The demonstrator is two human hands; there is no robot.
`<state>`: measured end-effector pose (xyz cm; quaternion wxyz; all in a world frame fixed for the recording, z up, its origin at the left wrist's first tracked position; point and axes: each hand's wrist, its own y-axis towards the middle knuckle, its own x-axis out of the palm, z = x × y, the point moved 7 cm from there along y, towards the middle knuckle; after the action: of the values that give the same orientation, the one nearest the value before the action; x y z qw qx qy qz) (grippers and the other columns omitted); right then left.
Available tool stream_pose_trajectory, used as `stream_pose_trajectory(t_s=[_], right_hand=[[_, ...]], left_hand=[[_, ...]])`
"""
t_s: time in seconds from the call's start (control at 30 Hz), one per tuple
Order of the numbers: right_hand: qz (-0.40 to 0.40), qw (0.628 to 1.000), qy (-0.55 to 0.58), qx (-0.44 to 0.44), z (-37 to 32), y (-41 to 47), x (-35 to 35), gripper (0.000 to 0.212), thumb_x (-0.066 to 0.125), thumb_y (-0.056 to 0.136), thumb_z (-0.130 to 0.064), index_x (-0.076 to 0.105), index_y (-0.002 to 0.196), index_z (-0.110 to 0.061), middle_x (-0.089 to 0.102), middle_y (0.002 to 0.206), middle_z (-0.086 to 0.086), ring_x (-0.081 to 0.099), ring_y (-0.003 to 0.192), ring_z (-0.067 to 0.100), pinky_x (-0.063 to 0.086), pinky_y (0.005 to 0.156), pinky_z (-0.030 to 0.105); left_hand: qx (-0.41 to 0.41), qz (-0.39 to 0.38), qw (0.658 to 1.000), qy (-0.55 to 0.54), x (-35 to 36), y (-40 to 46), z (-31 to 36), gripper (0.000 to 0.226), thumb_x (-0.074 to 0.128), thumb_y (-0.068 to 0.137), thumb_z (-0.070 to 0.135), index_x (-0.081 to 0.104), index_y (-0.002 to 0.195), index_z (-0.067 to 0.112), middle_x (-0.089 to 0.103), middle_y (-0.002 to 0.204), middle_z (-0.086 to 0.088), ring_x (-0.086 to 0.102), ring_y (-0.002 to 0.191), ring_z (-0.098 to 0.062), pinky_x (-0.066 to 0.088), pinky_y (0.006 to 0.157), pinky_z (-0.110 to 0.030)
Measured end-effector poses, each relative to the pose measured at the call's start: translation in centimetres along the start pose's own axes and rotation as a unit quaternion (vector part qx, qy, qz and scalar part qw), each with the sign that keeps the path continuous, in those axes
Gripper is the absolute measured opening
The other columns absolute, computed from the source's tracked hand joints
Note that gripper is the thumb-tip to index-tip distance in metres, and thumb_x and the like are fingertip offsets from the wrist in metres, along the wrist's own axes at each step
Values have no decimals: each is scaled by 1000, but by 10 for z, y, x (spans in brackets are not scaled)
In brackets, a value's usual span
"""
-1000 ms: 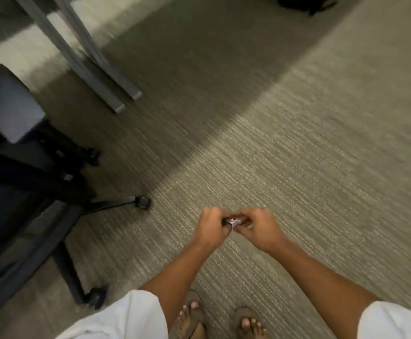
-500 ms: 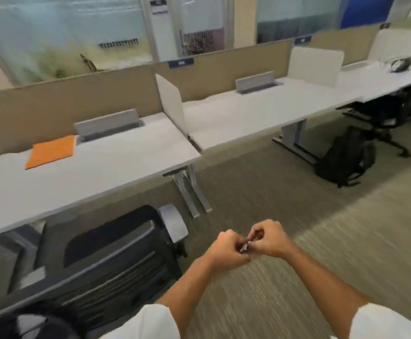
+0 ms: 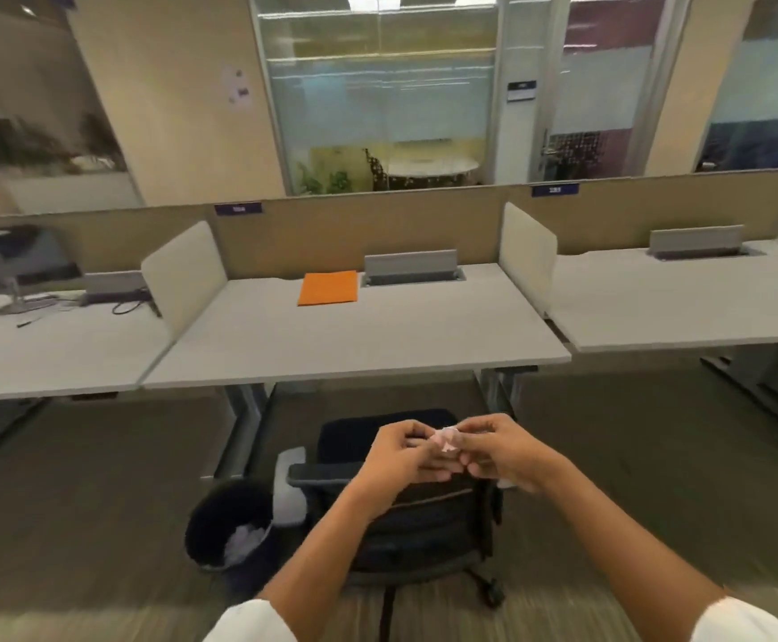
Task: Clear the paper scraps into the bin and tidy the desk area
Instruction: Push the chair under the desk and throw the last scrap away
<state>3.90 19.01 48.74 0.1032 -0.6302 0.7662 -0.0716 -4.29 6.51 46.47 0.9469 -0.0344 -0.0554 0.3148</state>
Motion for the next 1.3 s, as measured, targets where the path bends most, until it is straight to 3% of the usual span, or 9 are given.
stream_pose_trajectory(t_s=[0.13, 0.3, 0.43, 0.5, 0.7, 0.9, 1.13, 1.3], right_hand=[[-68, 997, 24, 32, -2, 44, 110, 23, 70, 91, -29, 76, 105, -11, 67, 85, 9, 63, 71, 12, 53, 65, 25], [-117, 982, 137, 55, -9, 98, 221, 62, 74, 78, -62, 73, 115, -12, 70, 100, 9, 65, 81, 16, 55, 70, 28], [-104, 963, 233, 88, -12, 139, 272, 84, 61, 73, -81, 65, 127, -17, 71, 123, 11, 66, 115, 29, 52, 96, 45], [-110, 953, 264, 100, -14, 162, 295, 88, 55, 73, -84, 58, 133, -19, 70, 125, 12, 64, 119, 33, 51, 100, 49], [-119, 962, 216, 120, -15, 229, 336, 96, 50, 71, -87, 52, 138, -19, 70, 125, 14, 66, 116, 34, 54, 93, 47], [-119, 973, 107, 169, 0, 297, 357, 88, 45, 78, -84, 55, 135, -18, 69, 125, 13, 66, 114, 32, 54, 95, 48], [-64, 973, 62, 212, 38, 351, 337, 78, 44, 84, -77, 60, 129, -16, 71, 120, 13, 66, 113, 33, 46, 106, 54], [-11, 972, 45, 229, 68, 389, 322, 76, 44, 82, -76, 62, 127, -18, 74, 116, 8, 69, 110, 30, 49, 102, 53]], left_hand=[[-24, 99, 995, -15, -110, -59, -3, 22, 72, 89, 26, 70, 104, 10, 77, 95, -17, 76, 90, -31, 62, 65, -32], [-52, 209, 976, -28, -225, -113, 4, 21, 69, 92, 19, 68, 108, 7, 78, 91, -14, 77, 86, -27, 61, 67, -33], [-82, 277, 956, -54, -297, -138, -1, 20, 69, 92, 15, 68, 110, 6, 78, 96, -15, 76, 88, -27, 61, 76, -42], [-91, 296, 948, -69, -330, -143, -6, 18, 70, 91, 14, 69, 107, 7, 78, 94, -14, 76, 87, -26, 61, 73, -40], [-133, 368, 920, -24, -418, -127, -28, 9, 75, 86, 12, 73, 95, 9, 78, 89, -9, 77, 81, -19, 62, 62, -34], [-245, 457, 844, 137, -512, -120, -77, 6, 79, 74, 14, 77, 69, 16, 73, 66, -7, 66, 57, -16, 48, 44, -21], [-328, 445, 820, 150, -580, -89, -139, 6, 75, 77, 8, 76, 72, 7, 72, 63, -10, 62, 45, -13, 57, 49, -24], [-356, 432, 818, 134, -643, -34, -196, 5, 75, 81, 9, 76, 84, 5, 75, 83, -14, 72, 66, -22, 64, 71, -35]])
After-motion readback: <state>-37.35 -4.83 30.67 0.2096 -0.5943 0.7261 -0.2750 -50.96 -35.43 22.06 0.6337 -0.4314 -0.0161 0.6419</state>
